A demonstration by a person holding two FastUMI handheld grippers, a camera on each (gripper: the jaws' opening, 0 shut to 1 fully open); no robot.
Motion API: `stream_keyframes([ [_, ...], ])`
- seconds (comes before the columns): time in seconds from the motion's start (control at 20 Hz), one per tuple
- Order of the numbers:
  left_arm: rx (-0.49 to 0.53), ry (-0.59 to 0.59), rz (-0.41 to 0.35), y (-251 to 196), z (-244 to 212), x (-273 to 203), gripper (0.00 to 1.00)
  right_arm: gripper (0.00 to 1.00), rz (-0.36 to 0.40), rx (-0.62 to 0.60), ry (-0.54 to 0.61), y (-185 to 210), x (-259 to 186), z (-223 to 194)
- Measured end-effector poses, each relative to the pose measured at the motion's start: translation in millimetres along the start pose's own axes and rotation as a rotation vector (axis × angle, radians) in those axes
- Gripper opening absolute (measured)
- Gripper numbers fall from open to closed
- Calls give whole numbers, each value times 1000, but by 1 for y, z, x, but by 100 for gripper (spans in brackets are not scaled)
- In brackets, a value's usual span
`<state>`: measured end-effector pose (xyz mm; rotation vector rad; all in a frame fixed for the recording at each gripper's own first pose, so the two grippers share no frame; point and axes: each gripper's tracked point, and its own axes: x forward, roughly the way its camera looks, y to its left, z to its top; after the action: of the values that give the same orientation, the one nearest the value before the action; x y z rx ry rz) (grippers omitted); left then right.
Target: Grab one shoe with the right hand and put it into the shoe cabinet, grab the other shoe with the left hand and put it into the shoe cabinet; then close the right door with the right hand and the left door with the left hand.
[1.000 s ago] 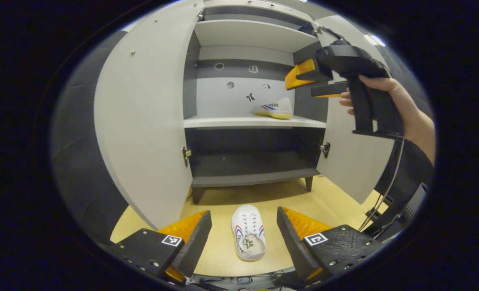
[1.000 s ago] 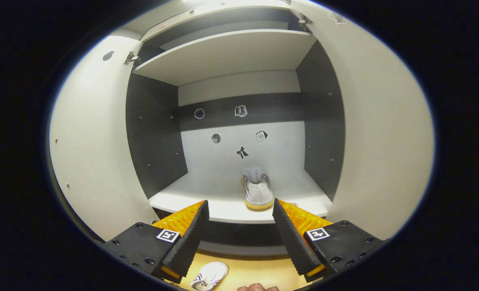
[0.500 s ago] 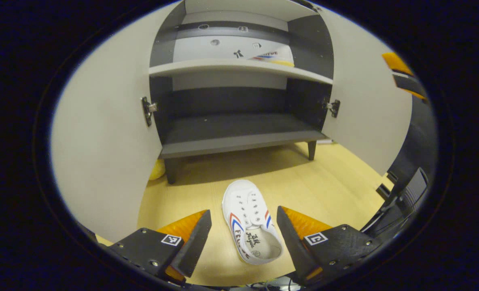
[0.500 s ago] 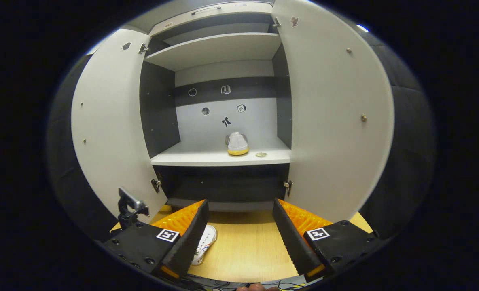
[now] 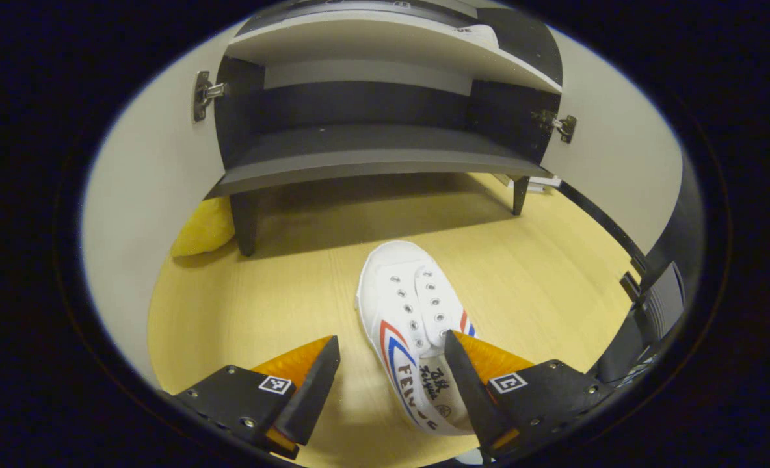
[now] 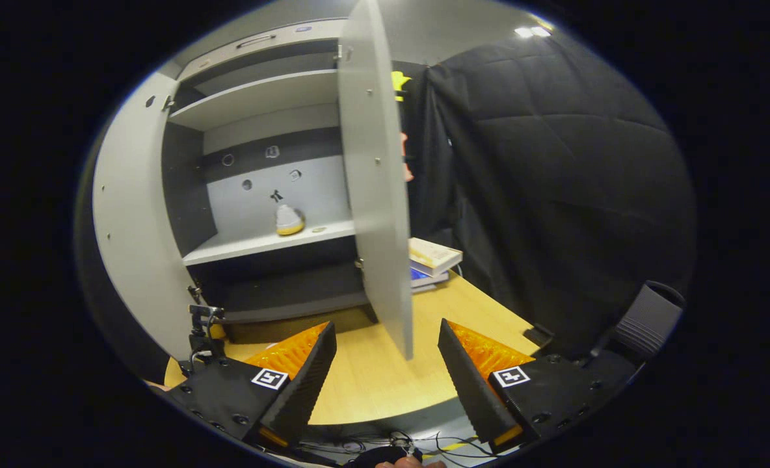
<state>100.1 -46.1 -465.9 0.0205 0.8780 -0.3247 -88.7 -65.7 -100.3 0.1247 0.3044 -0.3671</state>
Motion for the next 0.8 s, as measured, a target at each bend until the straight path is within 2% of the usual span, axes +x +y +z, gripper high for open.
stream_keyframes([
  [0.05,-9,5,-14,-1,-2,2,93,98,-45,9,7,-16,-3,-3],
  [0.1,-18,14,-5,1,-4,4,83,98,-82,17,8,-31,-8,-4],
  [0.2,-42,49,-34,-2,-11,4,62,98,-140,33,15,-56,-17,-5],
  [0.25,-43,48,-34,-3,-9,9,49,98,-164,39,15,-67,-20,-4],
  [0.3,-35,72,-37,-4,-19,12,59,98,-188,44,13,-78,-20,-3],
  [0.35,-28,77,-36,-4,-18,9,60,98,-206,50,12,-88,-19,-2],
  [0.4,-25,76,-34,-3,-15,10,55,98,-219,56,17,-94,-17,-1],
  [0.45,-33,104,-29,-5,-19,15,42,98,-224,63,21,-100,-16,1],
  [0.55,-66,132,-1,-2,-14,7,42,99,-228,67,15,-109,-1,11],
  [0.6,-72,145,2,-3,-16,10,27,99,-231,68,9,-114,7,16],
  [0.65,-63,144,34,3,-12,8,33,99,-232,69,2,-120,15,22],
  [0.75,-87,172,63,1,-13,13,11,99,-229,68,-9,-131,32,32],
  [0.8,-79,163,86,4,-11,10,11,99,-227,70,-19,-140,38,37],
])
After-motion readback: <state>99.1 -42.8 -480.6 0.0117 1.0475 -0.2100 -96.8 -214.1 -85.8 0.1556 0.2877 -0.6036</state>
